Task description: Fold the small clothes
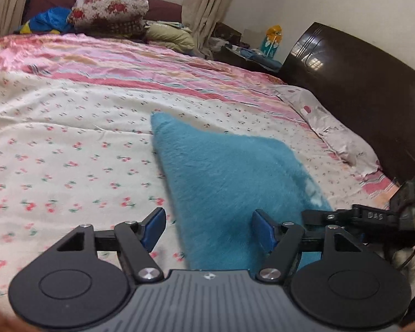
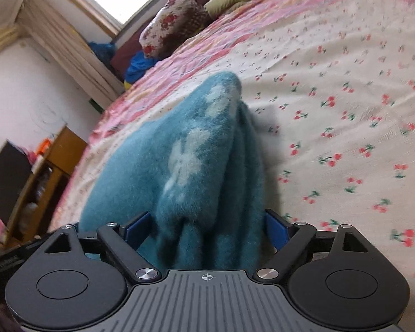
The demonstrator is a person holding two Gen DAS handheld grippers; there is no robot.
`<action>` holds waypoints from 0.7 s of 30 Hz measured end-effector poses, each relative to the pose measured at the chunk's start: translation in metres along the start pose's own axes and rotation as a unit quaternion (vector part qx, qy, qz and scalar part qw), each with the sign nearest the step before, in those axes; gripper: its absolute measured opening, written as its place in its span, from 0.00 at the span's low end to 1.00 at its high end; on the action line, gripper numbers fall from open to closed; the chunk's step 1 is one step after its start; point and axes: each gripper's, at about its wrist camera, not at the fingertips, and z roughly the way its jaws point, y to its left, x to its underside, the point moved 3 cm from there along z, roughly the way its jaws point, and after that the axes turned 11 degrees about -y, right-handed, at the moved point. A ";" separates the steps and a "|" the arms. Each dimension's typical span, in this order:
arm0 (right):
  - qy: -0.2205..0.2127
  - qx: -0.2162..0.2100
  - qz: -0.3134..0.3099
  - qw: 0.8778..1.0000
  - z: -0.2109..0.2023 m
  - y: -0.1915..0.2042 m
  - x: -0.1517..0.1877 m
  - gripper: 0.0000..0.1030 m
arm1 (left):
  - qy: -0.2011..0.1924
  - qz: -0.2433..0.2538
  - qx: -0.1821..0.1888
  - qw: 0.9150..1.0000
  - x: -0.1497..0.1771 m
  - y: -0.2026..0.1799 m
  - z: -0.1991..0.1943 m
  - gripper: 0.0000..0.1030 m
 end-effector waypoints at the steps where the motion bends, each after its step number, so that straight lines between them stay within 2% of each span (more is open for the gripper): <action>1: 0.003 -0.006 0.008 1.000 0.008 0.002 0.002 0.88 | 0.005 -0.004 0.003 1.000 0.001 -0.002 0.007 0.71; 3: -0.002 -0.005 0.004 1.000 0.015 0.006 0.003 0.89 | 0.015 0.000 0.007 1.000 0.006 -0.006 0.018 0.73; 6: 0.001 -0.011 0.008 1.000 0.014 0.004 0.001 0.88 | 0.027 -0.002 0.014 1.000 0.009 -0.006 0.028 0.84; 9: -0.003 -0.009 0.011 1.000 0.012 0.004 0.001 0.84 | 0.042 -0.059 0.030 0.997 0.012 0.004 0.033 0.81; 10: -0.007 -0.007 0.008 1.000 0.011 0.006 0.002 0.81 | 0.039 -0.064 0.030 0.997 0.014 0.003 0.031 0.81; 14: -0.003 -0.011 0.005 1.000 0.002 0.010 0.004 0.65 | 0.036 -0.027 0.026 0.999 0.019 -0.011 0.019 0.78; 17: 0.007 -0.015 -0.002 1.000 -0.011 0.015 0.009 0.59 | 0.042 -0.029 0.031 0.998 0.020 -0.014 0.004 0.77; 21: 0.032 -0.021 -0.009 0.999 -0.035 0.023 0.028 0.57 | 0.054 -0.032 0.038 0.997 0.035 -0.016 -0.029 0.76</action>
